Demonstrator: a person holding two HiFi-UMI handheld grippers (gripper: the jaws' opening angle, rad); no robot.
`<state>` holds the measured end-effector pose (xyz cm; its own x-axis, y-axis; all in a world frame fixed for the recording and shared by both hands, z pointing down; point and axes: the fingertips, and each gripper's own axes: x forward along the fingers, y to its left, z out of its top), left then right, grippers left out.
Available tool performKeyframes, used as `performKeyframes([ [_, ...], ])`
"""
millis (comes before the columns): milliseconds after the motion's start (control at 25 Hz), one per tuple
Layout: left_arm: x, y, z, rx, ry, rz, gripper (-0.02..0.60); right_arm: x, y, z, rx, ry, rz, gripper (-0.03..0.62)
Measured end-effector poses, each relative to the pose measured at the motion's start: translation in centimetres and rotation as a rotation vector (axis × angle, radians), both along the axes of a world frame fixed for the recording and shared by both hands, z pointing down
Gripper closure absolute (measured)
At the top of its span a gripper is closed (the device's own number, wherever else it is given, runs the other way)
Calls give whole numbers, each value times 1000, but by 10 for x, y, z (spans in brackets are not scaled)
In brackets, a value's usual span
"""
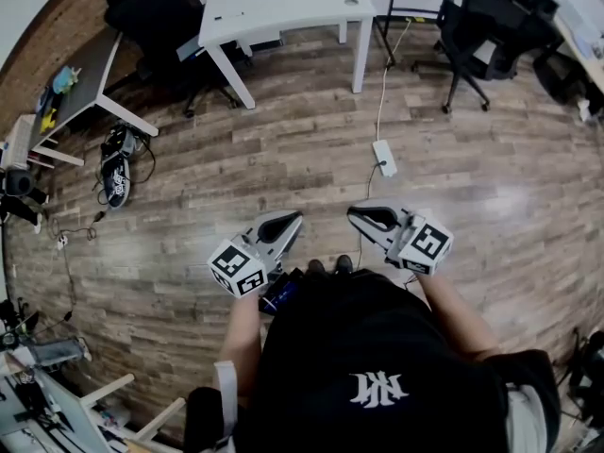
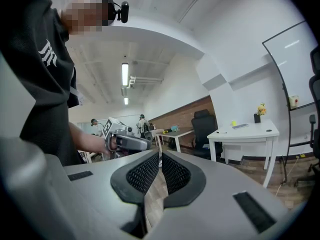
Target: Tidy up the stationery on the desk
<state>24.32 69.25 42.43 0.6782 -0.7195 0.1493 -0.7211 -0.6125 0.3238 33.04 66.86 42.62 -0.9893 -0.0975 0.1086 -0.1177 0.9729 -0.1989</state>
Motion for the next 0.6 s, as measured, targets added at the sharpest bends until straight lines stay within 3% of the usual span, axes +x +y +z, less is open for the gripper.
performKeyframes([
  [360, -1, -5, -7, -5, -12, -9, 580, 7, -13, -5, -12, -9, 1, 551],
  [600, -15, -9, -3, -44, 0, -37, 580, 3, -35, 3, -63, -15, 53, 551],
])
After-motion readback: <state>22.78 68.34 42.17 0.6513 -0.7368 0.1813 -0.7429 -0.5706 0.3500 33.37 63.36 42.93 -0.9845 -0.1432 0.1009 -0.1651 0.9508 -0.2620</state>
